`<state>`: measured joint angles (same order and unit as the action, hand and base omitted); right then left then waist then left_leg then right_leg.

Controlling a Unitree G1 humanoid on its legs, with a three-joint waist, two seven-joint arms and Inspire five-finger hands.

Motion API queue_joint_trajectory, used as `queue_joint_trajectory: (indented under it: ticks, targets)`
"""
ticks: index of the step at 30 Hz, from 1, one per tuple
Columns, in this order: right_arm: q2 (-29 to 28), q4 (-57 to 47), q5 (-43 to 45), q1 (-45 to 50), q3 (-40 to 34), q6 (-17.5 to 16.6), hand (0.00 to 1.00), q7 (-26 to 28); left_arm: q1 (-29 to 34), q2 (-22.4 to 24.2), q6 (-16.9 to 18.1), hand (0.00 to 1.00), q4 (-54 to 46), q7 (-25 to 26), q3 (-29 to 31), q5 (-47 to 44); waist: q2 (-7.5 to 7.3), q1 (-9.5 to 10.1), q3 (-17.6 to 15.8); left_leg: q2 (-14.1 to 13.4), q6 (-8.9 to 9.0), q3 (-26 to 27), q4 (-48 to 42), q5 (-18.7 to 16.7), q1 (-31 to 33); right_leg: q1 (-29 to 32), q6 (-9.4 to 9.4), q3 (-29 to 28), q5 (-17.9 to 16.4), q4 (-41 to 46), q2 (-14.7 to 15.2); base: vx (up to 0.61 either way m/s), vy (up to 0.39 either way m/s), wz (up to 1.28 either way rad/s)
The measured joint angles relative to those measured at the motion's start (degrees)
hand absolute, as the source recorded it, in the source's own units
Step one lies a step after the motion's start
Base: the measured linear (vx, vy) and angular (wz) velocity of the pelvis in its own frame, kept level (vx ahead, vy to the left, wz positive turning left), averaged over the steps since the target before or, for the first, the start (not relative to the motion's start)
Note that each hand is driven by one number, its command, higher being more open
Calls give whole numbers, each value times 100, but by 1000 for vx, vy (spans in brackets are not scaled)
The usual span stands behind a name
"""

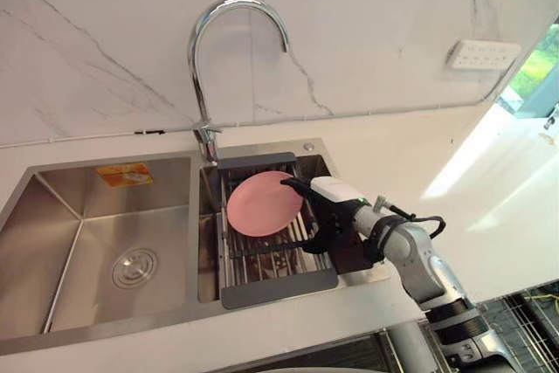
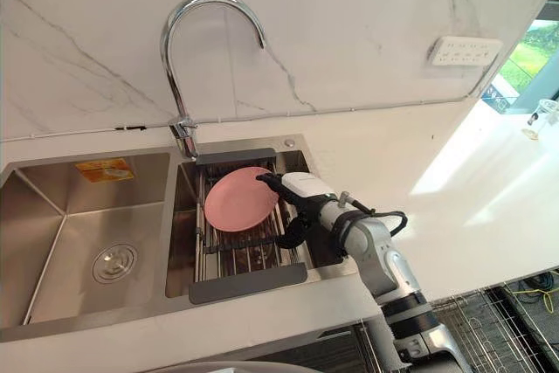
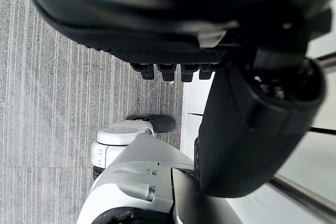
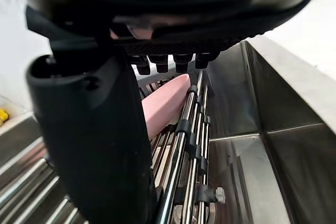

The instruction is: Walk over to the sink, pick up the cup, carry it to the dishwasher, place the cup inside the dishwasher, then close the dishwasher door

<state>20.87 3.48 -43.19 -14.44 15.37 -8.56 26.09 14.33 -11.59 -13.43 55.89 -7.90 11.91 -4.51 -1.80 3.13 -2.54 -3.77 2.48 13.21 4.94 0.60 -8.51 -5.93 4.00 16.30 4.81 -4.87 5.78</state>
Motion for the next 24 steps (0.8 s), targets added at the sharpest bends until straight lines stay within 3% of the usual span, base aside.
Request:
queue_joint_trajectory:
  ticks: [24]
  targets:
    - [-219, 1217, -1204, -541, 535, -278, 100, -1909, -83, 183, 99, 100, 10, 10, 17, -6, 117, 102, -102, 72, -54, -139, 26, 39, 88, 15, 43, 138, 3, -1, 54, -18, -7, 2]
